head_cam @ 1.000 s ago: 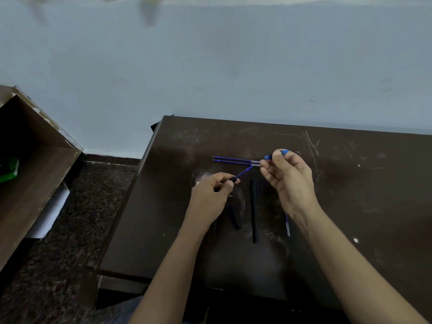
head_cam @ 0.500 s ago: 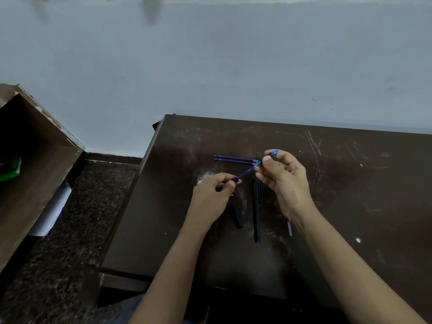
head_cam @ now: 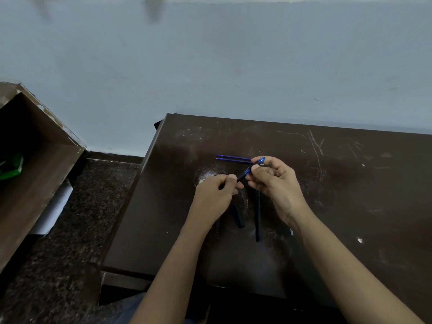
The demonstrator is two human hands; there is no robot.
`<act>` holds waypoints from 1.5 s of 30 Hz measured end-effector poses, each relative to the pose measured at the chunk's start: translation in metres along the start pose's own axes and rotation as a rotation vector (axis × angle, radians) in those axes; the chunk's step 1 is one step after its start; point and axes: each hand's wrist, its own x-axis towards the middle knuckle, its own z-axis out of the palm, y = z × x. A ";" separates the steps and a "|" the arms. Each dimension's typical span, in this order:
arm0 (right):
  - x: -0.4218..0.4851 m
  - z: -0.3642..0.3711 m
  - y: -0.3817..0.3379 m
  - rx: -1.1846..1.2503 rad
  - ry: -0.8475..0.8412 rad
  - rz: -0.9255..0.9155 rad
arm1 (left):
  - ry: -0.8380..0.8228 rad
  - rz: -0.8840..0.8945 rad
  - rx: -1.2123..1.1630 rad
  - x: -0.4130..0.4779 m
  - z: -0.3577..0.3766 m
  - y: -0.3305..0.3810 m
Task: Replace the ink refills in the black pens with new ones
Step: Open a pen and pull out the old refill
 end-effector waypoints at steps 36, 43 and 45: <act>-0.002 0.004 0.002 -0.008 -0.036 0.052 | 0.042 0.061 -0.002 0.002 -0.001 -0.005; -0.002 0.005 0.002 0.005 -0.037 0.057 | 0.085 0.111 0.029 0.002 0.000 -0.005; -0.002 0.005 0.001 0.003 -0.043 0.053 | 0.096 0.075 -0.008 0.003 0.002 -0.006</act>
